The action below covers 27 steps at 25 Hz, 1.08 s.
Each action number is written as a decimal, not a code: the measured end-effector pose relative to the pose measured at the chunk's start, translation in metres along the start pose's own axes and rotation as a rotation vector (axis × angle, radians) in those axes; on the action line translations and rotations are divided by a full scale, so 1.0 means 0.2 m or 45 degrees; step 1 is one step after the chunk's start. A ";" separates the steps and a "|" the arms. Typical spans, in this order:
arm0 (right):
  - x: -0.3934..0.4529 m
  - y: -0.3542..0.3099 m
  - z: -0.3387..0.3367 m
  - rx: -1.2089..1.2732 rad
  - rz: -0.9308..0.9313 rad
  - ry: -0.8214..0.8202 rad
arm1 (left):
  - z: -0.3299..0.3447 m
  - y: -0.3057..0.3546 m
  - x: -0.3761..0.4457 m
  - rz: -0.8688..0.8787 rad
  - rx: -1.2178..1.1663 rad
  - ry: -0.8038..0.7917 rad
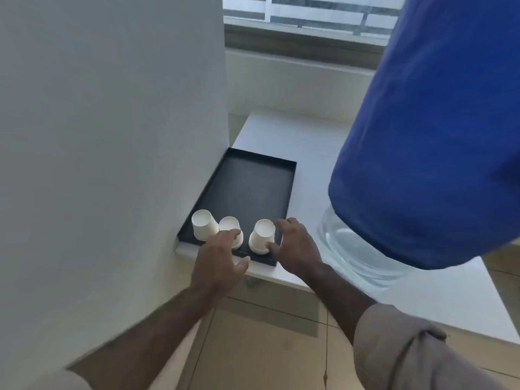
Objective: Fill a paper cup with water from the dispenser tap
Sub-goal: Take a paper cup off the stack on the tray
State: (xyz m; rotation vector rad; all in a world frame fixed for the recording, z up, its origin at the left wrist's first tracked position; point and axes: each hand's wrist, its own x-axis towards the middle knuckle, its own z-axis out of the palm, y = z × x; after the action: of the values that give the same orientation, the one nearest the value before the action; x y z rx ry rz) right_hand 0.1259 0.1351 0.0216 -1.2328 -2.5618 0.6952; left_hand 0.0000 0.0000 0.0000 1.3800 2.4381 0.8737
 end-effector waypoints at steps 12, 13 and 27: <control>0.30 0.04 0.25 -0.069 0.160 -0.122 | 0.42 -0.13 0.08 -0.272 -0.250 -0.027; 0.29 0.04 0.23 -0.039 0.155 -0.093 | 0.44 -0.12 0.10 -0.281 -0.268 -0.016; 0.18 0.04 -0.07 0.039 0.200 0.106 | 0.51 -0.02 0.24 -0.145 -0.473 0.180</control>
State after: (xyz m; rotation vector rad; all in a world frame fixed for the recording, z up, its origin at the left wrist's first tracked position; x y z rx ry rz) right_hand 0.1132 0.1720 0.0287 -1.4335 -2.3981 0.6962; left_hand 0.0171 0.0793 -0.0787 1.0688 2.2680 1.3508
